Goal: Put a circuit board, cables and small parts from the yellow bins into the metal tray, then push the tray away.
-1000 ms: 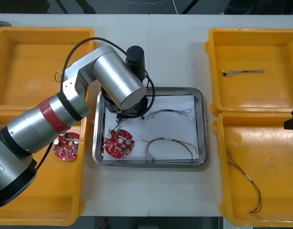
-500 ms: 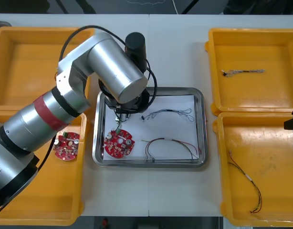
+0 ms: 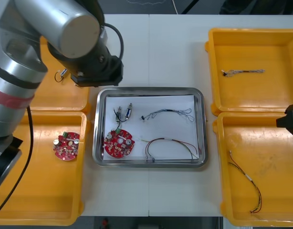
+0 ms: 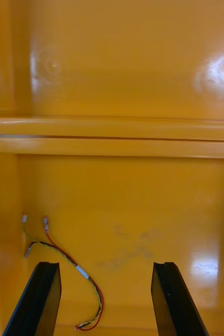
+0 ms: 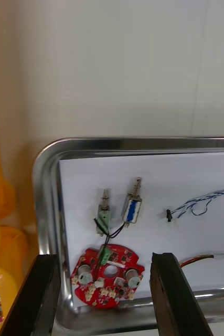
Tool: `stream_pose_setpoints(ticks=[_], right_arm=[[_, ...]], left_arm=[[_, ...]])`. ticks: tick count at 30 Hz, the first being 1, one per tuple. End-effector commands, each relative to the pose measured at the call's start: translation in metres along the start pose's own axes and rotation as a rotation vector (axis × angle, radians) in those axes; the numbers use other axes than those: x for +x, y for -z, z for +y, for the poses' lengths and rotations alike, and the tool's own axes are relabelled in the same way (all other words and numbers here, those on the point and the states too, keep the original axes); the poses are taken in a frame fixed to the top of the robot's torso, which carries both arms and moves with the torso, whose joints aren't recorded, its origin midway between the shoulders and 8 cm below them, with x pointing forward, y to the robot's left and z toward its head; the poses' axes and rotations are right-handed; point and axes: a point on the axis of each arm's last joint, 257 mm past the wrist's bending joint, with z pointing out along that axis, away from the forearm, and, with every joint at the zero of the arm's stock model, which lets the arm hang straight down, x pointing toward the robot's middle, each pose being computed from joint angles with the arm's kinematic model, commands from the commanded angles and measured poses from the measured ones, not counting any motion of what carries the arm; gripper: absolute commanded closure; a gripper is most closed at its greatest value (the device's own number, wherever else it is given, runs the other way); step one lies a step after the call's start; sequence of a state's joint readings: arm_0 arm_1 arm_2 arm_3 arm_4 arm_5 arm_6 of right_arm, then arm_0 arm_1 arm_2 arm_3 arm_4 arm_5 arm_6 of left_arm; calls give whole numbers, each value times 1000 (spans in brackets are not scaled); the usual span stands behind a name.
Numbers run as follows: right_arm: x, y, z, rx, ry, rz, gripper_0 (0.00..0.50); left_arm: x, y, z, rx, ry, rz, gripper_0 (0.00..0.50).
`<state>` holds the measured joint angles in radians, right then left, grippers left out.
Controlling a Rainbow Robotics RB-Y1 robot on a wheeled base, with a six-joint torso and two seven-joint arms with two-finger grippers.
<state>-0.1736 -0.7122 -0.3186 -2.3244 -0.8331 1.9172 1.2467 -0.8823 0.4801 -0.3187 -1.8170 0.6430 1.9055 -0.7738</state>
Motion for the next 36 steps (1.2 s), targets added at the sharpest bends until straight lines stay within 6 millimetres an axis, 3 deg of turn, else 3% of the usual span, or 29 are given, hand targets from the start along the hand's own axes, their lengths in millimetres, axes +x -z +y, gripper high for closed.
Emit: stream_pose_setpoints(ticks=[1, 5, 9, 16, 19, 26, 32, 36], right_arm=[[-20, 15, 32, -36, 105, -33, 0], [-29, 19, 73, -108, 215, -39, 0], [-31, 21, 106, -155, 316, -31, 0], [-23, 15, 163, -194, 510, -3, 0], [-15, 10, 201, -220, 610, 2, 0], [9, -7, 268, -233, 811, 28, 0], [41, -30, 294, -219, 951, 117, 0], [57, -44, 294, -181, 1096, 149, 0]], left_arm=[[-23, 30, 37, -9, -86, -55, 0], [-36, 43, 63, -27, -105, -80, 0], [-36, 49, 88, -20, -100, -74, 0], [-16, 50, 144, -86, -124, -58, 0], [-4, 52, 170, -104, -100, -34, 0], [29, 55, 211, -130, -75, 28, 0], [74, 52, 243, -197, -80, 79, 0], [88, 52, 251, -191, -80, 69, 0]])
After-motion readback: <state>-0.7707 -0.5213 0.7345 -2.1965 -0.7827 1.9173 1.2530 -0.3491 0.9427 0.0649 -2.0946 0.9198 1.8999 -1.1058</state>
